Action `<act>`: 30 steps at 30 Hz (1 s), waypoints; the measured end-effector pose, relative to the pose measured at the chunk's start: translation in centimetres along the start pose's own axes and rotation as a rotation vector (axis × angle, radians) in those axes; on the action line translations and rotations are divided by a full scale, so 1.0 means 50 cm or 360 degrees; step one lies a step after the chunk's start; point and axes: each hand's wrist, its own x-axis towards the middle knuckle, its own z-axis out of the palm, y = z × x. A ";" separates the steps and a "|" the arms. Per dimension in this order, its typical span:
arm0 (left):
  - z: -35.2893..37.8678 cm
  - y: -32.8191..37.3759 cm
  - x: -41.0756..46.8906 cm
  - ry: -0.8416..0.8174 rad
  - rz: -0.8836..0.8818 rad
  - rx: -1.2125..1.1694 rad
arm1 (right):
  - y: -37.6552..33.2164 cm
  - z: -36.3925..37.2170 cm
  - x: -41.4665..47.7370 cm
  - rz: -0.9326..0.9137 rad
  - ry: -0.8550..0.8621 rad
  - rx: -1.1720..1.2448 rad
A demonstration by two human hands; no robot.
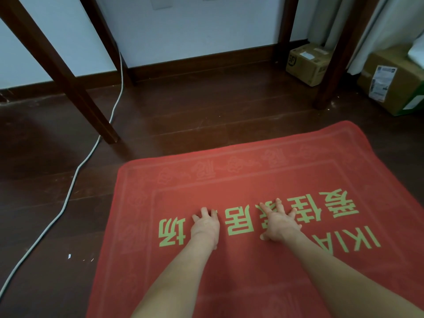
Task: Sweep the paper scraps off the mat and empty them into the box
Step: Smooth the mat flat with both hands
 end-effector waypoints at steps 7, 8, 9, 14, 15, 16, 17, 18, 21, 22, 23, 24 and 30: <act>-0.001 -0.001 0.000 -0.0004 0.0000 -0.0020 | 0.000 0.001 0.002 -0.0003 0.0017 -0.0005; -0.001 -0.002 0.000 -0.0001 -0.0002 -0.0020 | 0.000 0.002 0.002 -0.0006 0.0023 -0.0016; -0.001 -0.002 -0.001 0.0001 -0.0003 -0.0023 | 0.001 0.003 0.001 -0.0006 0.0026 -0.0024; -0.003 -0.003 0.001 -0.0012 0.0007 -0.0029 | 0.003 0.007 0.001 0.0001 0.0038 -0.0051; -0.005 -0.004 0.001 -0.0018 0.0010 -0.0027 | 0.002 0.007 0.000 0.0001 0.0041 -0.0061; -0.006 -0.005 0.001 -0.0030 0.0020 -0.0021 | 0.002 0.005 -0.001 0.0007 0.0038 -0.0074; -0.007 -0.008 0.001 -0.0046 0.0041 -0.0013 | 0.001 0.003 -0.001 0.0016 0.0022 -0.0082; -0.010 -0.012 -0.002 -0.0064 0.0067 -0.0001 | 0.001 0.000 -0.002 0.0021 -0.0004 -0.0085; -0.039 -0.032 -0.014 -0.0054 0.0132 0.0088 | -0.011 -0.017 -0.008 0.0004 0.0010 -0.0060; -0.056 -0.039 -0.019 -0.0011 0.0135 0.0112 | -0.018 -0.026 -0.016 -0.0023 0.0088 -0.0077; -0.078 -0.047 -0.026 0.0054 0.0135 0.0126 | -0.029 -0.038 -0.024 -0.0060 0.0211 -0.0097; -0.102 -0.054 -0.033 0.0121 0.0136 0.0141 | -0.040 -0.053 -0.032 -0.0101 0.0358 -0.0112; -0.228 -0.087 -0.099 0.0344 0.0069 0.0238 | -0.128 -0.158 -0.091 -0.0250 0.0566 -0.0036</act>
